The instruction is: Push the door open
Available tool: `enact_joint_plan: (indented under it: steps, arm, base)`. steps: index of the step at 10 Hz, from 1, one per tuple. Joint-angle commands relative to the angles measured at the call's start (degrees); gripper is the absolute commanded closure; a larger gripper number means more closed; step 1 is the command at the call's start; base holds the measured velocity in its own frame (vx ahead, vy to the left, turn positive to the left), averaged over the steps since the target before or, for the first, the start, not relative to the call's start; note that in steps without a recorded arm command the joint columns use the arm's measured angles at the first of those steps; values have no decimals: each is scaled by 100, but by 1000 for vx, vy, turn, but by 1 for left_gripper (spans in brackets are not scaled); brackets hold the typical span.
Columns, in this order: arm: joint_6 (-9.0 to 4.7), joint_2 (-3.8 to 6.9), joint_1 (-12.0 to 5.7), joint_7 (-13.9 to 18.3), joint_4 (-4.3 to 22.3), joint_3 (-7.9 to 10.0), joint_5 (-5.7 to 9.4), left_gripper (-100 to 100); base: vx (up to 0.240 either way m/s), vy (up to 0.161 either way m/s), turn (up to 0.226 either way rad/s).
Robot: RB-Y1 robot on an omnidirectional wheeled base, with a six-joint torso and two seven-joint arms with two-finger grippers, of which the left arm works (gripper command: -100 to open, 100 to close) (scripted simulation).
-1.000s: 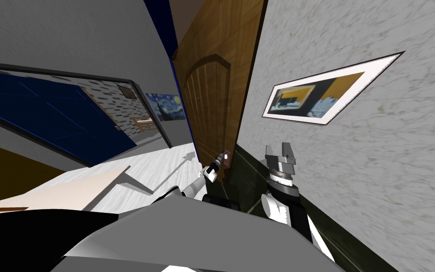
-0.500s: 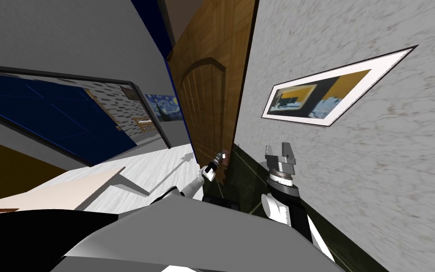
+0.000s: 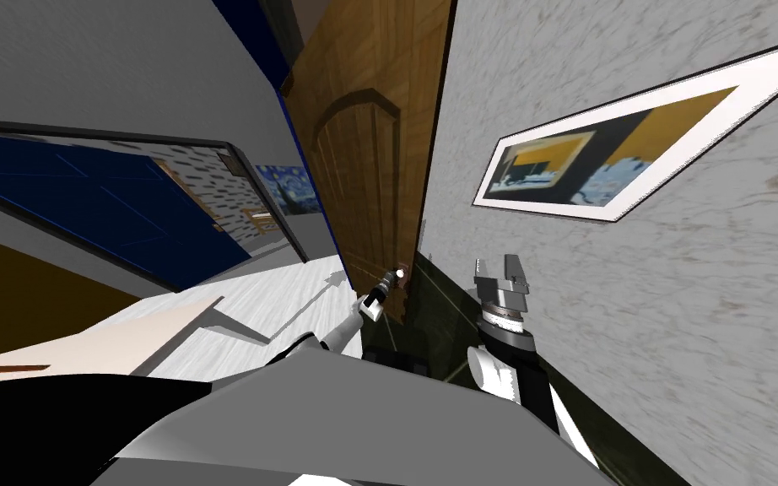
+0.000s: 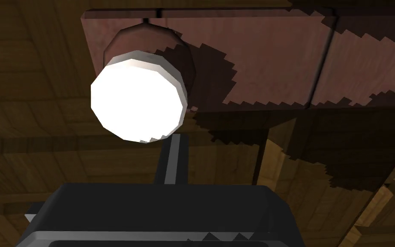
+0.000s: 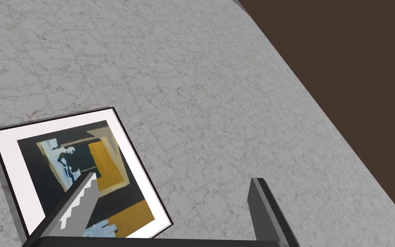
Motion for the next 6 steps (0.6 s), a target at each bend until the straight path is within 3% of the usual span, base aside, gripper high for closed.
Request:
enact_joint_plan:
  steps: [1, 5, 6]
  arm:
    - [10, 6, 24, 20, -37, -40, 8, -100]
    - [23, -77, 76, 68, -136, -145, 32, -100]
    - [11, -74, 50, 52, -90, -123, 28, -100]
  base:
    - [-201, 85, 1]
    - [-265, 76, 22]
    - [-116, 42, -6]
